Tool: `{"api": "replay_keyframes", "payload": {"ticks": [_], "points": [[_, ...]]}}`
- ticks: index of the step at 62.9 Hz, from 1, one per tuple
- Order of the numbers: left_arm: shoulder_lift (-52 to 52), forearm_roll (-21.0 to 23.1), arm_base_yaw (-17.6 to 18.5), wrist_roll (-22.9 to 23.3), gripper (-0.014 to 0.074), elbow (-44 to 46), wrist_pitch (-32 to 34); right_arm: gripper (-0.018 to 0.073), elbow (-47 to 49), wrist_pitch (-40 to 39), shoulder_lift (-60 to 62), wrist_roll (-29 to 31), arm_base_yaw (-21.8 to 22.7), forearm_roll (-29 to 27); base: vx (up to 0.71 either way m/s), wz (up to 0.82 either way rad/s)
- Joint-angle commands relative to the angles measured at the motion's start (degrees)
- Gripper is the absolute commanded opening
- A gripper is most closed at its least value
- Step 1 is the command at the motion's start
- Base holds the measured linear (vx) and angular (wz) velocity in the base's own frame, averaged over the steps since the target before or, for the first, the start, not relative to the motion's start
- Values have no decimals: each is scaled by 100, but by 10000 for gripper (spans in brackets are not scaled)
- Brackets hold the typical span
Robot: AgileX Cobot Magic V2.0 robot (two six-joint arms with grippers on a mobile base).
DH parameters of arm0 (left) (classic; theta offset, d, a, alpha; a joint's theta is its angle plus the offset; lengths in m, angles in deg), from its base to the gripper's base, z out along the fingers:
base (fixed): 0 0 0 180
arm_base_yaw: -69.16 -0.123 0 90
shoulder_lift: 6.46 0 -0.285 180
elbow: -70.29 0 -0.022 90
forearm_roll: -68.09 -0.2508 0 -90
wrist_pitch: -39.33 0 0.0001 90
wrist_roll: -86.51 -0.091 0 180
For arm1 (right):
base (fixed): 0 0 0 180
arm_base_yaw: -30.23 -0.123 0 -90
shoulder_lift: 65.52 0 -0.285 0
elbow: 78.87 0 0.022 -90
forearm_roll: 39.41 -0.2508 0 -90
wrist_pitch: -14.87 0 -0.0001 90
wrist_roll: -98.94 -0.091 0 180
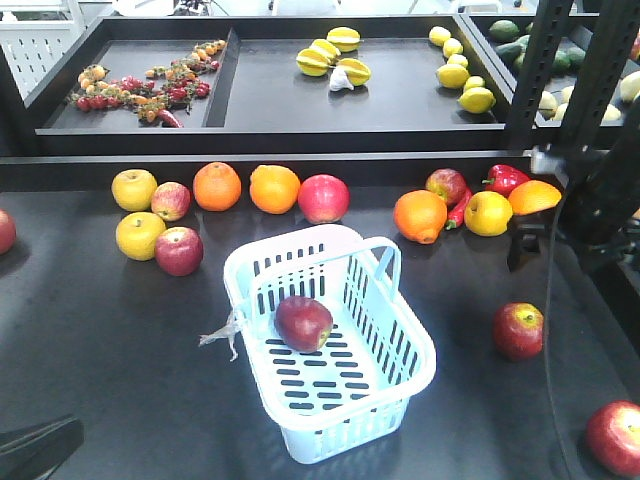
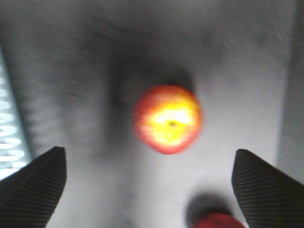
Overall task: Pick three apples into basket with both arms
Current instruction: 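Move the right gripper to a second red apple and grasp it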
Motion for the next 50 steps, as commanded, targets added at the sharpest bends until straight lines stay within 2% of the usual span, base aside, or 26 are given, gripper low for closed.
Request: {"api": "replay_keyframes", "payload": {"ticks": [1, 12, 50], "points": [[36, 43, 13, 40, -8, 150, 367, 709, 410, 131, -33, -125, 16, 148, 0, 0], [36, 43, 13, 40, -8, 150, 367, 683, 644, 252, -483, -125, -3, 138, 0, 0], [36, 38, 13, 40, -8, 150, 367, 620, 644, -170, -1356, -62, -81, -111, 0, 0]]}}
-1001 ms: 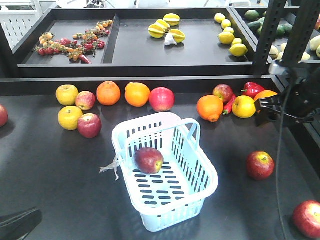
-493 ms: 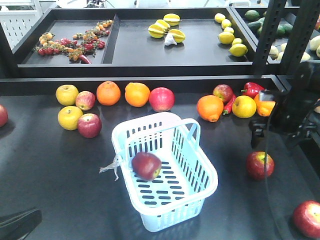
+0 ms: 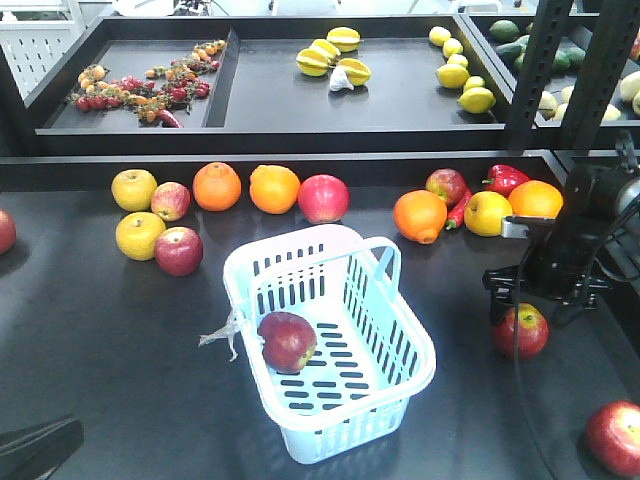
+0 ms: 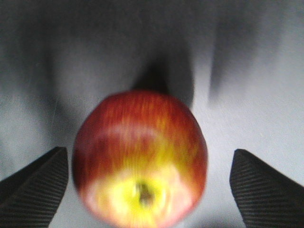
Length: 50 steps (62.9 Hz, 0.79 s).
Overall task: Pick three apples into basket with both arms
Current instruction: 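Move the right gripper to a second red apple and grasp it, then carry the second apple over the basket and release it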
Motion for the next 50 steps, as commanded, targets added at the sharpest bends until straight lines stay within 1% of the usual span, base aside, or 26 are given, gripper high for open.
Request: {"api": "replay_keyframes", "payload": {"ticks": [1, 9, 15, 19, 24, 33, 37, 42, 50], "points": [[36, 38, 13, 40, -8, 150, 386, 614, 156, -74, 284, 76, -69, -109, 0, 0], [36, 38, 13, 40, -8, 150, 386, 518, 156, -93, 252, 51, -75, -203, 0, 0], [36, 38, 13, 40, -8, 150, 380, 381, 156, 3, 265, 38, -75, -216, 0, 0], [36, 38, 13, 40, -8, 150, 380, 310, 156, 73, 310, 43, -75, -216, 0, 0], [36, 38, 13, 40, -8, 150, 380, 183, 156, 177, 427, 49, -69, -216, 0, 0], [36, 38, 13, 40, -8, 150, 374, 30, 156, 412, 895, 161, -69, -236, 0, 0], [36, 38, 13, 40, -8, 150, 374, -11, 156, 539, 1202, 206, -69, -279, 0, 0], [36, 38, 13, 40, -8, 150, 374, -10, 156, 790, 1606, 365, -69, -446, 0, 0], [36, 38, 13, 40, -8, 150, 374, -7, 156, 1170, 2222, 748, -74, -1095, 0, 0]]}}
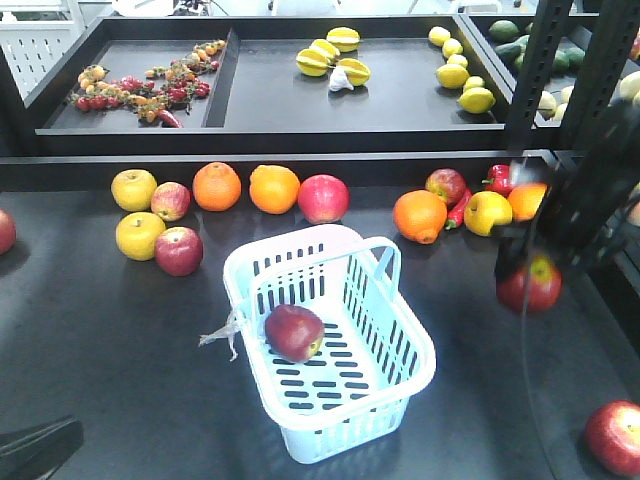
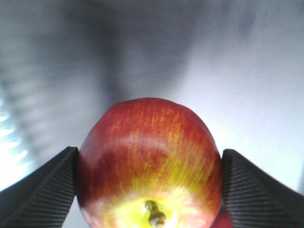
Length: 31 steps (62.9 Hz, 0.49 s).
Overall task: Pick three apples into basket with both arms
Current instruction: 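Carry the second apple over the basket and release it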
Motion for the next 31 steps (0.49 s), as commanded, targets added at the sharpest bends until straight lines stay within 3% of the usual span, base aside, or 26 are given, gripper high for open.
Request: {"api": "replay_keyframes", "payload": {"ticks": [1, 17, 31], "points": [[36, 38, 13, 40, -8, 150, 391, -7, 150, 436, 828, 393, 1, -605, 0, 0], [36, 38, 13, 40, -8, 150, 391, -4, -516, 433, 1815, 740, -143, -1794, 0, 0], [36, 38, 13, 40, -8, 150, 397, -4, -1153, 68, 1950, 904, -1209, -1940, 0, 0]]}}
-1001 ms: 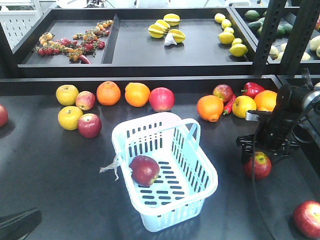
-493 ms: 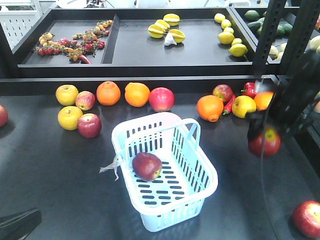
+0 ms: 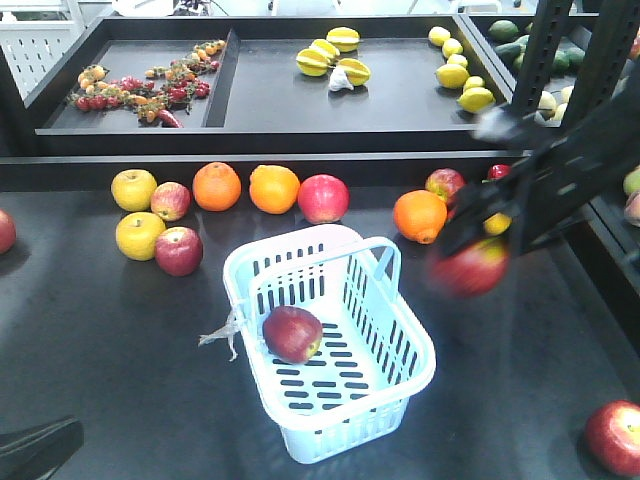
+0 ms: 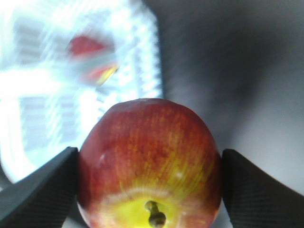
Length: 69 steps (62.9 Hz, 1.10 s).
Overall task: Pick three apples into basket with both arms
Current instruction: 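Carry the second apple over the basket and release it, then move the right gripper to a third red apple and grasp it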
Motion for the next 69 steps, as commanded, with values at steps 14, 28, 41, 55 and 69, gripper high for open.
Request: {"api": "replay_keyframes", "payload": {"ticks": [14, 28, 41, 55, 69], "points": [[36, 38, 13, 40, -8, 150, 384, 60, -128, -888, 169, 298, -1453, -280, 0, 0], [36, 38, 13, 40, -8, 150, 384, 454, -128, -1157, -161, 397, -1814, -366, 0, 0], [36, 38, 13, 40, -8, 150, 384, 729, -128, -1349, -243, 240, -1849, -377, 0, 0], [36, 38, 13, 40, -8, 150, 384, 687, -128, -1200, -222, 17, -1823, -359, 0, 0], [36, 43, 13, 40, -8, 150, 300, 408, -128, -669, 61, -813, -1703, 747, 0, 0]]}}
